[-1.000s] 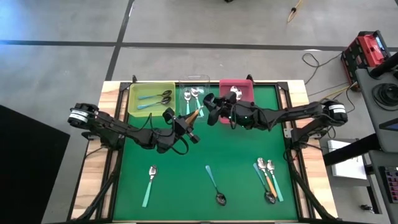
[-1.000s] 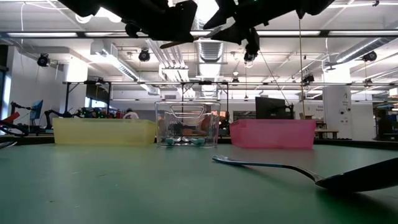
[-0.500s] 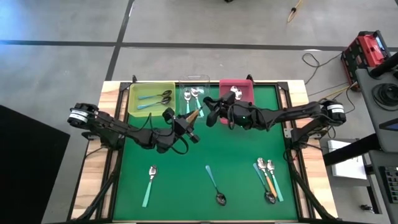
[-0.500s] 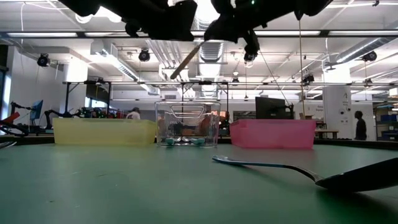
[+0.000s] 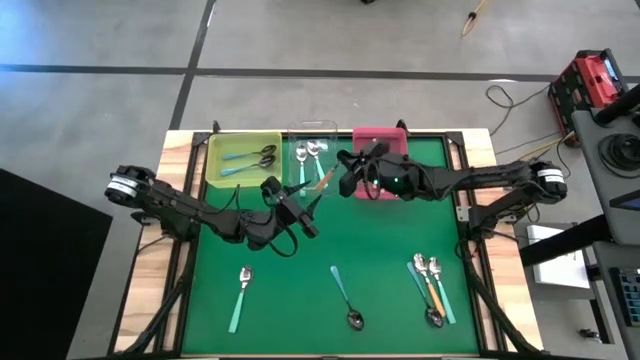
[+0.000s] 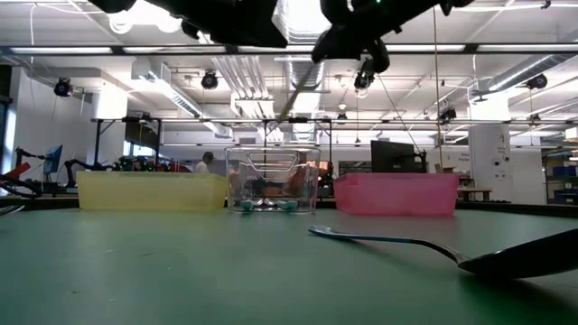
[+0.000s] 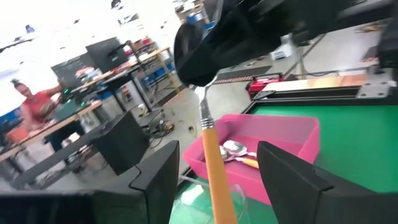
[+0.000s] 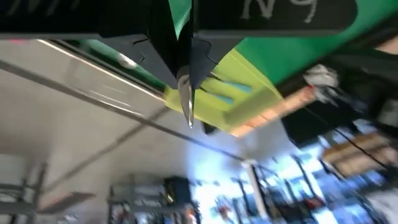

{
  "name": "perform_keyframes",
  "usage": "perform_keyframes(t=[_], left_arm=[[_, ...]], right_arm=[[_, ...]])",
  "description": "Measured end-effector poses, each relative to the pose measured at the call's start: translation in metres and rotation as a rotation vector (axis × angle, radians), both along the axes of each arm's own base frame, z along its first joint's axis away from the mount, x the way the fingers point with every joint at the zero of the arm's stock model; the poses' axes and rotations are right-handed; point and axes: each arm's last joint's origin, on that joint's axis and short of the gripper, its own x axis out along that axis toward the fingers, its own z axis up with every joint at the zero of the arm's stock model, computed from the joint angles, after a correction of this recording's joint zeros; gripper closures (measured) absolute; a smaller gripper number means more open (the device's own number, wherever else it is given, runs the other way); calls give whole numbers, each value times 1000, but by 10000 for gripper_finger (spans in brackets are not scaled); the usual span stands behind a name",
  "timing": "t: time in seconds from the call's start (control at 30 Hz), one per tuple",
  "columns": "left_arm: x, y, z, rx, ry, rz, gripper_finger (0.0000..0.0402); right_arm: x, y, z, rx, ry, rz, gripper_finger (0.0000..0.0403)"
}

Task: Sort silverware by color (type)
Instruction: Put the yellow spoon into the red bin

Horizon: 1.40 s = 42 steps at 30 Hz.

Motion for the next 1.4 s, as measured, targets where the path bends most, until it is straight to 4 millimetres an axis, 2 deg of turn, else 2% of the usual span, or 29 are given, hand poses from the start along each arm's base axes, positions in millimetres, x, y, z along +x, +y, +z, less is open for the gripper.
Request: perform_keyframes(t=[0.2, 0.33, 0.47, 0.6, 0.73, 0.9, 1.03, 1.2, 1.4], left_arm=[[-11, -1, 11, 47, 20, -130, 203], [-28, 3, 24, 70, -11, -243, 209], [-56, 10, 36, 78, -76, -358, 219], [-89, 16, 36, 75, -140, -486, 233], [-121, 22, 38, 77, -240, -540, 247], [-155, 31, 43, 68, -368, -536, 260], [-174, 35, 41, 65, -384, -534, 268], [-189, 39, 43, 51, -408, -526, 275], [-200, 42, 43, 48, -397, -513, 278]], right_arm=[[-11, -12, 23, 29, 167, -21, 390], [-11, -19, 37, 46, 258, 26, 390], [-11, -31, 53, 63, 302, 73, 390], [-13, -48, 60, 102, 334, 126, 390], [-17, -67, 64, 149, 336, 207, 390], [-26, -96, 60, 198, 335, 241, 390], [-35, -119, 55, 240, 323, 277, 390], [-50, -148, 45, 260, 368, 279, 390], [-64, -176, 24, 321, 437, 260, 390]])
